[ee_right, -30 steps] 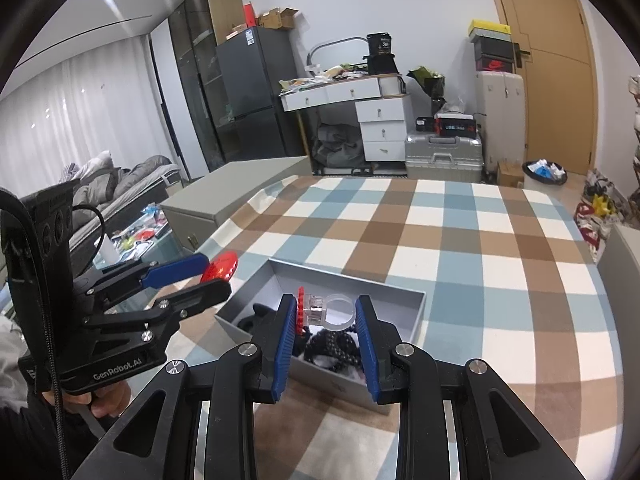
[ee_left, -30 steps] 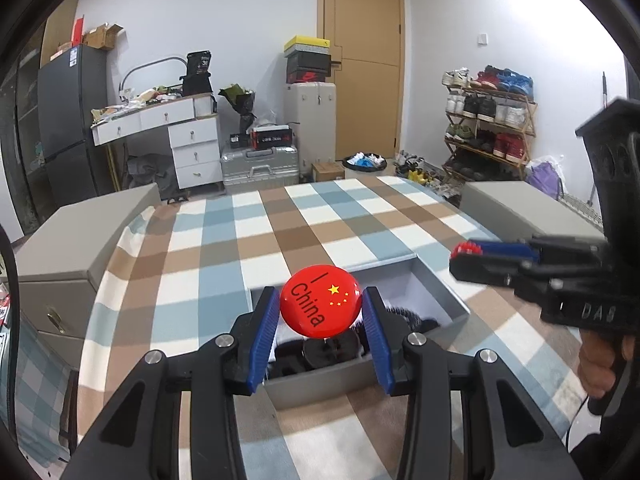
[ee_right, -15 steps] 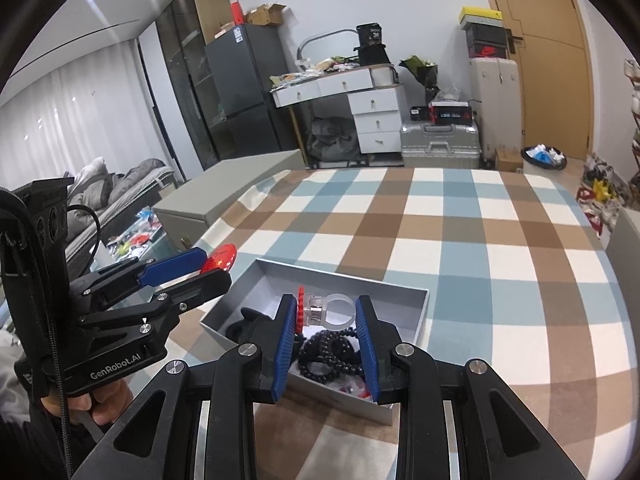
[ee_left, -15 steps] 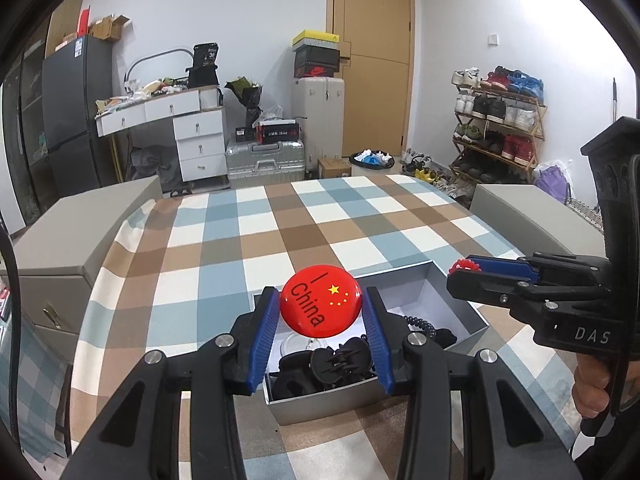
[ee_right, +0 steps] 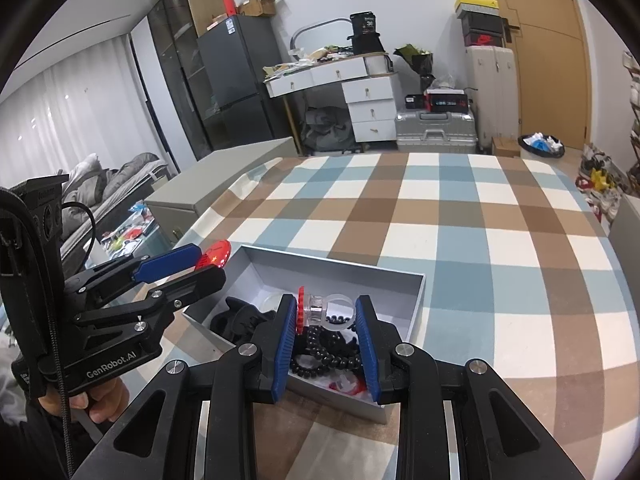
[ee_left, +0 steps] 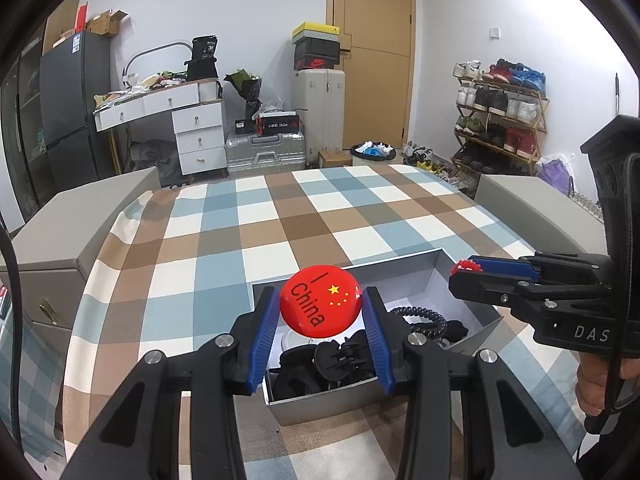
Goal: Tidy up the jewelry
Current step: 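Carry the badge over the grey box with the left tool while the right carries the ring box, then open the left tool to drop the badge in while the right releases the ring box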
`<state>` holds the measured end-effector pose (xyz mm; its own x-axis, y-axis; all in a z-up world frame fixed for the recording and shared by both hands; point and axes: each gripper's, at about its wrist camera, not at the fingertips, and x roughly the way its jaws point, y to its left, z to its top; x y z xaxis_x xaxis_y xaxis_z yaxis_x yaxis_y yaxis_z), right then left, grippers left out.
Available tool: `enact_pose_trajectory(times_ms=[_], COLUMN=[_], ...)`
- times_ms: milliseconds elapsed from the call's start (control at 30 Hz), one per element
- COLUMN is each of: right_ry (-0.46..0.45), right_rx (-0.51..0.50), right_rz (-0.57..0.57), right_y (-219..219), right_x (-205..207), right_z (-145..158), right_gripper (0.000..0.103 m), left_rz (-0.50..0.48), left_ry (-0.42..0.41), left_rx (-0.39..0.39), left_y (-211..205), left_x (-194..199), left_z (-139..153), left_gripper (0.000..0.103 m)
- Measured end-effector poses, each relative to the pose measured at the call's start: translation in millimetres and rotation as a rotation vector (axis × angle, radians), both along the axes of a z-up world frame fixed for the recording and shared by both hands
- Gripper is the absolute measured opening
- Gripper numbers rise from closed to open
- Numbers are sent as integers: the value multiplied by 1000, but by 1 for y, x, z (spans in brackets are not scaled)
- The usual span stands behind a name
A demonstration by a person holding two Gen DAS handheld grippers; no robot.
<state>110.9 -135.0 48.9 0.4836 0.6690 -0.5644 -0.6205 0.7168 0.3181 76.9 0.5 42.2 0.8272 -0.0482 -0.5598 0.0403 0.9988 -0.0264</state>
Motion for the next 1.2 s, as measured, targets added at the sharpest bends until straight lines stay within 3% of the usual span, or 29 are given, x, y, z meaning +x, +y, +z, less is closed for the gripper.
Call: enact_pose_trajectory(times_ms=[967,1200], right_ry=[26,9], right_rx=[-2,0], right_rz=[-24,-41], right_y=[6,4], right_x=[11,10], right_z=[-20,-17], right_gripper=[30,34], left_rz=[7,9], left_ry=[43,40], left_rx=[16,16], left_y=[-6,-6], left_x=[11,11], left_z=[-23,-23], left_gripper=[37,37])
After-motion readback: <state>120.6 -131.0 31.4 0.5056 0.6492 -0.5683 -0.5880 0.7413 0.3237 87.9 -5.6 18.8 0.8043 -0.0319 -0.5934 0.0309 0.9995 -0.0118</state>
